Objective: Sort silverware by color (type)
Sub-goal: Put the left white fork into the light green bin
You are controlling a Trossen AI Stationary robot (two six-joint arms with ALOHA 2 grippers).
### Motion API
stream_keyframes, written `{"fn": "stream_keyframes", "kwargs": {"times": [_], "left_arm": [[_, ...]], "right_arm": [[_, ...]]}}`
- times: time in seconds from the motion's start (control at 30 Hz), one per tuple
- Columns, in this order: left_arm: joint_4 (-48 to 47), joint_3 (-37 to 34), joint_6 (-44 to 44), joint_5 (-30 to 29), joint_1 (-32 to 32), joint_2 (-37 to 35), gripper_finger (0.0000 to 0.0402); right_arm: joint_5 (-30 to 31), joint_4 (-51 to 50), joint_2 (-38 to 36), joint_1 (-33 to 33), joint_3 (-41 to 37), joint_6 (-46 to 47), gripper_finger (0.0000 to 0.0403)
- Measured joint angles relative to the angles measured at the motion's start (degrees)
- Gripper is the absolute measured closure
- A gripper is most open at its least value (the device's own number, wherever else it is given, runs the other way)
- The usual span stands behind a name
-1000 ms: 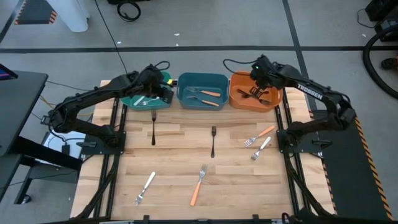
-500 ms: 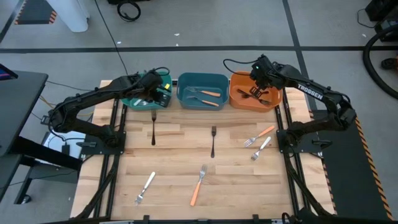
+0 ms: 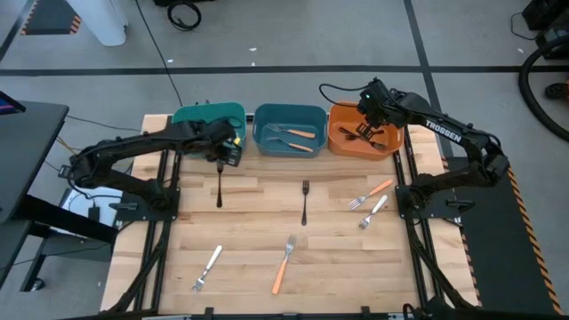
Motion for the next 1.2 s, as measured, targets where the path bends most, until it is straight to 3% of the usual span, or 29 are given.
{"fn": "stream_keyframes", "kwargs": {"times": [0.37,0.63,0.83,1.0,1.2], "left_arm": [[1.81,-7.22,-12.97,0.00,-7.09,0.00,0.0280],[5.16,-12.83,-20.58,0.02,-10.78,-0.02,0.0280],[8.34,-14.89,-21.41,1.37,-13.11,-0.02,0.0280],[11.71,-15.13,-21.15,8.35,-16.53,-0.02,0.0280],[17.72,-15.11,-25.56,18.21,-26.61,-0.02,0.0280]], "right_arm": [[-0.05,1.65,0.02,0.00,-0.01,-0.13,0.0329],[-4.03,4.07,0.02,0.00,0.00,-0.11,0.0329],[-4.52,3.91,0.02,0.00,0.00,0.02,0.0329],[-4.52,3.86,0.02,0.04,0.00,0.03,0.0329],[-4.52,3.87,0.04,0.04,0.00,-0.06,0.0329]]}}
